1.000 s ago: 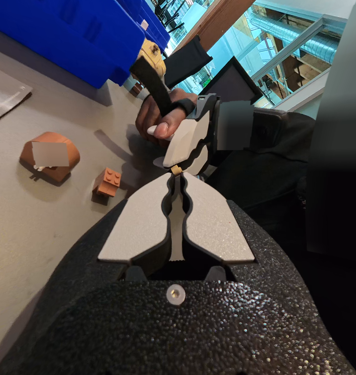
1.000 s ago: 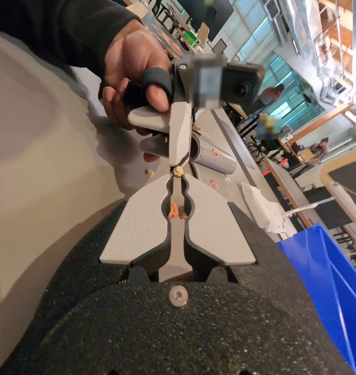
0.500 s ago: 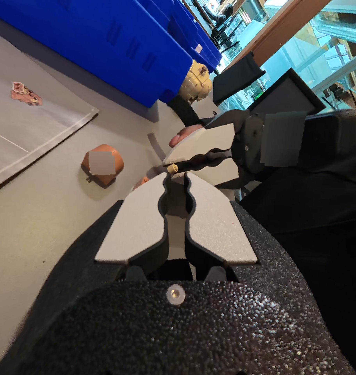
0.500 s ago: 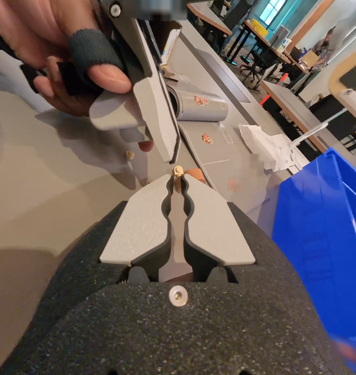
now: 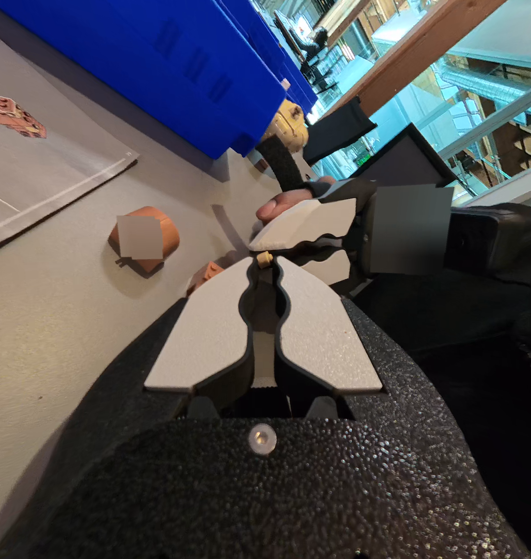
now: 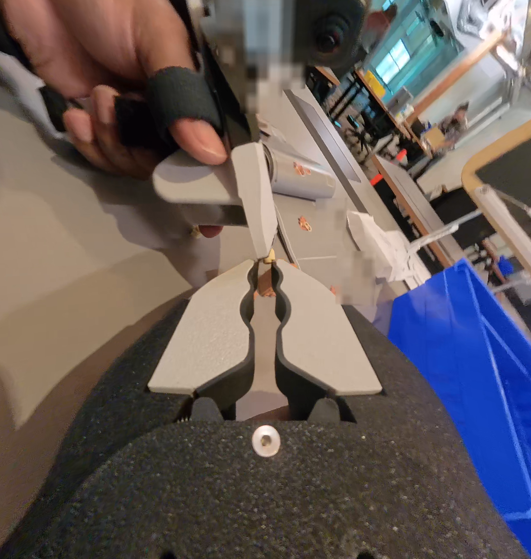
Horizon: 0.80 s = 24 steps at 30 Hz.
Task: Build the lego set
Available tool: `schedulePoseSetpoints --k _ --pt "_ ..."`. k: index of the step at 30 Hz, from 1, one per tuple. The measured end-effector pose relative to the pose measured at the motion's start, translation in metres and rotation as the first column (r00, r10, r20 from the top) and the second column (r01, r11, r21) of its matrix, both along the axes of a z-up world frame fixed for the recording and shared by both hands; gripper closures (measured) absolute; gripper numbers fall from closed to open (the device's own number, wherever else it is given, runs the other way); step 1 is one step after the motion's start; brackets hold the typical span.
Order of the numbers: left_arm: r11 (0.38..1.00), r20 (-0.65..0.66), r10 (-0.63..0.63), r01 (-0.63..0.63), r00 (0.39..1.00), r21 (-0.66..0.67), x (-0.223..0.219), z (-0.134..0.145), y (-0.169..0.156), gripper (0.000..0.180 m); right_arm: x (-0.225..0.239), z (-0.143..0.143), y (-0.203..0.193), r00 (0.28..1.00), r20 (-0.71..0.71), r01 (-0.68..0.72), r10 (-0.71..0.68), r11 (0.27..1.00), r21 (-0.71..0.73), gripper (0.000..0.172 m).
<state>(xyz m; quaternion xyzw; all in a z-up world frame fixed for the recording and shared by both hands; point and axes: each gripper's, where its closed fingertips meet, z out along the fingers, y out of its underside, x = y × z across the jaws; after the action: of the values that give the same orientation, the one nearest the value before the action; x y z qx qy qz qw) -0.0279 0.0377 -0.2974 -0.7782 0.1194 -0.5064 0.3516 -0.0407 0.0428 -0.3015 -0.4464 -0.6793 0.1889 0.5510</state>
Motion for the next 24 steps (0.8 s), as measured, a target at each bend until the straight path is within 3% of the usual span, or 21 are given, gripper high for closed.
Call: schedulePoseSetpoints --k 4,8,24 --pt "0.988 0.077 -0.153 0.155 0.985 -0.016 0.006 0.01 -0.019 0.173 0.006 0.014 -0.012 0.976 -0.046 -0.201 0.212 0.965 0.169 0.155" --pt "0.966 0.079 -0.256 0.257 0.964 -0.011 0.014 0.013 -0.034 0.173 0.015 0.022 -0.029 0.93 -0.069 -0.349 0.36 0.928 0.134 0.155" --pt "0.921 0.041 -0.388 0.389 0.921 -0.032 0.025 0.004 -0.055 0.173 0.026 0.012 -0.059 0.84 -0.037 -0.537 0.541 0.84 0.078 0.161"
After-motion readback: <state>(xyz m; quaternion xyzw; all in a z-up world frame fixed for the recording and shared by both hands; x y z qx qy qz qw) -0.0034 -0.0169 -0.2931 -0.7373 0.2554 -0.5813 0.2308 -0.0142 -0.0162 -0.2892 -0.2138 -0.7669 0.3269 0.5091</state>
